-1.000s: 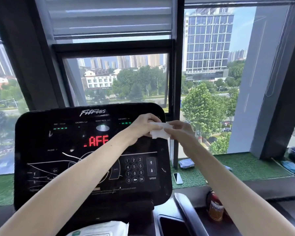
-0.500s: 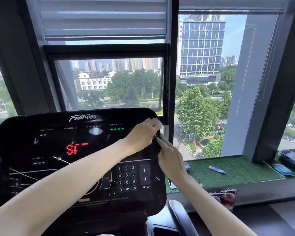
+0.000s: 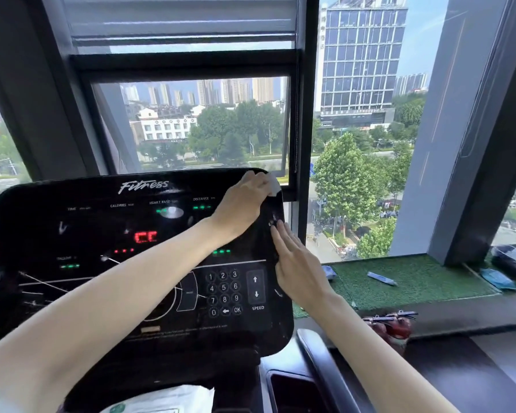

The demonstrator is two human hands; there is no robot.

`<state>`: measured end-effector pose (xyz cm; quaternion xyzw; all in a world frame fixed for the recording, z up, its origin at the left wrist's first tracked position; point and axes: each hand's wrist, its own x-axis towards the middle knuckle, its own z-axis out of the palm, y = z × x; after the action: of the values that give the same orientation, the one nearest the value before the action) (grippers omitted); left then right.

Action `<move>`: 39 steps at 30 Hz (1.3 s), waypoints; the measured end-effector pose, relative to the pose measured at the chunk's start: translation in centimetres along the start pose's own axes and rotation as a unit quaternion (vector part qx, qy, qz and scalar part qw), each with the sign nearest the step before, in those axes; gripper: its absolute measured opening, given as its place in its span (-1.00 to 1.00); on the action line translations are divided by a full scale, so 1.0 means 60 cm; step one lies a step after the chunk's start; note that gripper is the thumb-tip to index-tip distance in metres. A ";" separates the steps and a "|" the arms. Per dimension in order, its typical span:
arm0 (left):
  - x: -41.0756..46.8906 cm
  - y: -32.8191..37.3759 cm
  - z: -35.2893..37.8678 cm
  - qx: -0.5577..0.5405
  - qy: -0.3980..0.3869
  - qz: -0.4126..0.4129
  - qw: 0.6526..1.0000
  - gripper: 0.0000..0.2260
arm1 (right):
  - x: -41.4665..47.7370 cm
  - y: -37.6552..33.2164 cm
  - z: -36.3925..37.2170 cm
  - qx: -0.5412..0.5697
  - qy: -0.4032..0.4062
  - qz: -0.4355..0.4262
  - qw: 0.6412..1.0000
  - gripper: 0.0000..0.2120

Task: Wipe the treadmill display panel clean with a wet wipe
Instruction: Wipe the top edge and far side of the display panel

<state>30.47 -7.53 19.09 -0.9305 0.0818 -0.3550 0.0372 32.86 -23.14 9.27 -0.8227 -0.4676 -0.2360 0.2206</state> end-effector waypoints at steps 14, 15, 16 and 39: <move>-0.048 0.016 0.013 -0.042 -0.066 0.118 0.990 -0.61 | -0.051 0.023 -0.006 0.041 -0.011 -0.025 0.999 -0.31; -0.032 0.003 0.011 -0.037 -0.044 0.065 0.996 -0.61 | -0.059 0.022 -0.005 0.039 -0.014 -0.034 0.999 -0.31; -0.018 -0.004 0.007 -0.051 -0.011 -0.007 0.999 -0.61 | -0.064 0.020 -0.004 0.035 -0.017 -0.045 0.998 -0.32; -0.096 0.047 0.022 -0.061 -0.118 0.070 0.989 -0.72 | -0.066 0.014 0.012 0.067 -0.029 -0.017 0.997 -0.34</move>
<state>26.73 -9.25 13.99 -0.9585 0.1633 -0.2333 0.0145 31.94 -25.72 6.24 -0.8050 -0.5021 -0.1837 0.2572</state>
